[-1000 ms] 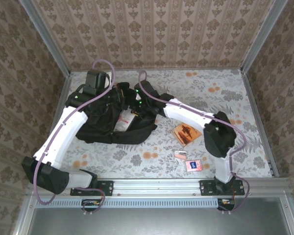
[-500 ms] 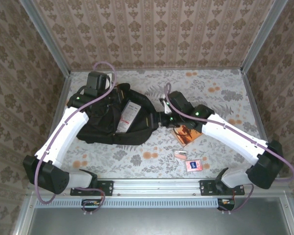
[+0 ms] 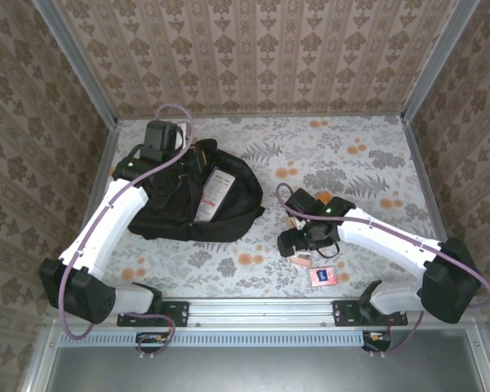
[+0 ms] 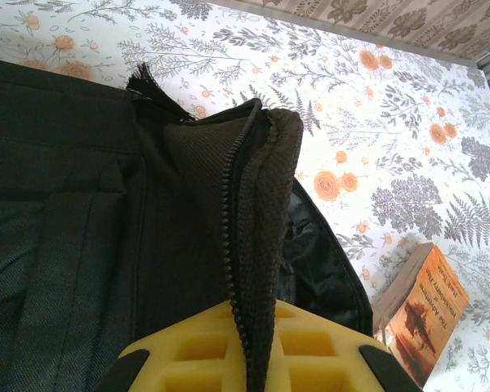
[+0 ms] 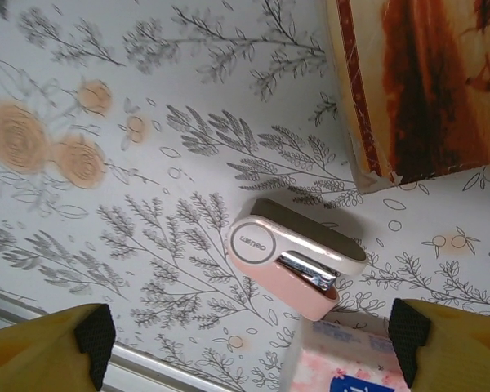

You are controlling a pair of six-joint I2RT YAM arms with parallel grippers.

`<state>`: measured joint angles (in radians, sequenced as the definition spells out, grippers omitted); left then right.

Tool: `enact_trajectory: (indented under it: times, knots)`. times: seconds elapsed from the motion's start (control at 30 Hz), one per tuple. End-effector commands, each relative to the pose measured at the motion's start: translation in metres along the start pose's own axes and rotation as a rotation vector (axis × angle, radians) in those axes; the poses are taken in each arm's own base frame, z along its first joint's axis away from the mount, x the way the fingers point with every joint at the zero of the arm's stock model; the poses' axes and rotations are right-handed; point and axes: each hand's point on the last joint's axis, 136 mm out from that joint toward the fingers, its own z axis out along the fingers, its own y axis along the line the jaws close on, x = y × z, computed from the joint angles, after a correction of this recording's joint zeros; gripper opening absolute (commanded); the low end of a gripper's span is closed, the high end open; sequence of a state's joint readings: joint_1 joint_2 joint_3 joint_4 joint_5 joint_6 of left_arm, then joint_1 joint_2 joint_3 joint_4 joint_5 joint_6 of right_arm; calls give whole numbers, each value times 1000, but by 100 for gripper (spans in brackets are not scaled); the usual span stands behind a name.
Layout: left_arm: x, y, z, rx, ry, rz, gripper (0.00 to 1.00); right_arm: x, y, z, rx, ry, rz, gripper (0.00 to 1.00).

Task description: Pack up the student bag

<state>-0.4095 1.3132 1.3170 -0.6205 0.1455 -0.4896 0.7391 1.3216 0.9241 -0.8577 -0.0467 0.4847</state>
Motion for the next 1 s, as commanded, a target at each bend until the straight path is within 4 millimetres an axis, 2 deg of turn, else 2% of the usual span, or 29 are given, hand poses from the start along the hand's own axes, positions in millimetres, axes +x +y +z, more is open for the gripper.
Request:
enact_trajectory:
  times: [0.0, 0.47, 0.7, 0.97]
  knots:
    - [-17, -8, -10, 38, -77, 10, 0, 7, -10, 10, 47, 40, -24, 93]
    - [-15, -8, -7, 45, -65, 10, 0, 13, -18, 52, 125, 164, -54, 95]
    - [-15, -9, -5, 59, -56, -3, 0, 22, -12, 61, 118, 202, -74, 95]
    - [-15, -8, -4, 61, -54, -7, 0, 33, 5, 70, 91, 242, -107, 94]
